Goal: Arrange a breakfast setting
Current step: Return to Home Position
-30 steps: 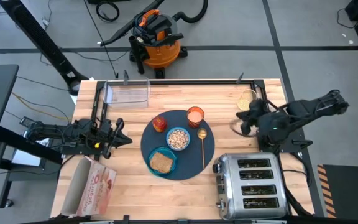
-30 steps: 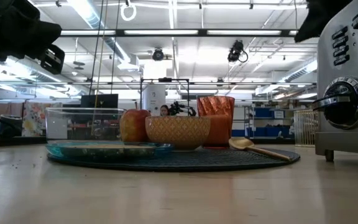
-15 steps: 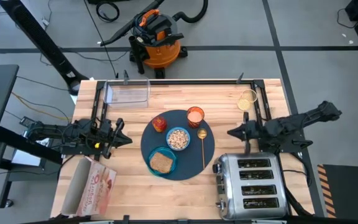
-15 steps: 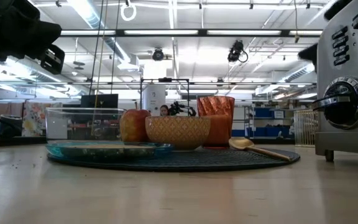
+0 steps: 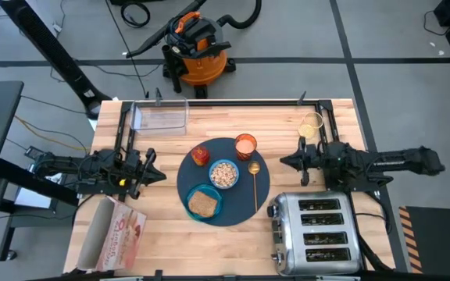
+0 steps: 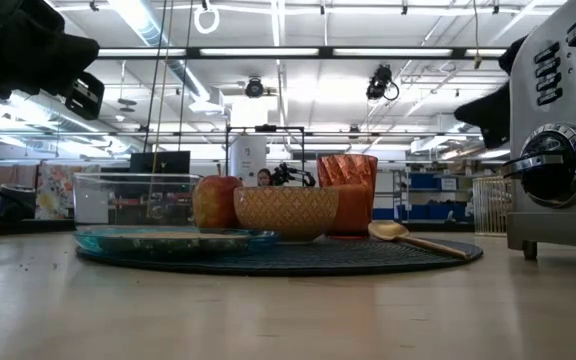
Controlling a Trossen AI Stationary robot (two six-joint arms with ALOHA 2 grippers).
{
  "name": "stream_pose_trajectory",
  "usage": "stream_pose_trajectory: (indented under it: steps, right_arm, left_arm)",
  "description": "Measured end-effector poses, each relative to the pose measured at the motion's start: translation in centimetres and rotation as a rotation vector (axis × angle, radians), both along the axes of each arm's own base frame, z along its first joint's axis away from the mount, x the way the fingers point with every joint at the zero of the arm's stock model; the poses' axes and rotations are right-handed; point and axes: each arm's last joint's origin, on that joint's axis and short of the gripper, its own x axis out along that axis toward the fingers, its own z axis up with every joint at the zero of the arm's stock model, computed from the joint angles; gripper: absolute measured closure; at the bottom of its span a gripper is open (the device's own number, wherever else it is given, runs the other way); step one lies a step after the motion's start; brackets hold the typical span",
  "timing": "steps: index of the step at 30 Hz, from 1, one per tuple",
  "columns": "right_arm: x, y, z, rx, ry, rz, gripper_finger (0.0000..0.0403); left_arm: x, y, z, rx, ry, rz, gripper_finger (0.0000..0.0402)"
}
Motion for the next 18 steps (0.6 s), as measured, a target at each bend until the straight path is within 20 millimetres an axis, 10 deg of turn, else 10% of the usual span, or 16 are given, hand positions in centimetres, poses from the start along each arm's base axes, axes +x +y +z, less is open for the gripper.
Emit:
stream_pose_trajectory:
  steps: [7, 18]
  right_arm:
    - [-0.3, -1.8, 0.2, 0.013, -0.024, -0.385, 0.0382]
    - [-0.6, -1.7, 2.0, -0.089, -0.201, -0.078, 0.0396]
  left_arm:
    - [0.0, 0.0, 0.0, 0.0, -0.003, 0.0, 0.0374]
    - [0.0, 0.0, 0.0, 0.0, -0.002, 0.0, 0.0374]
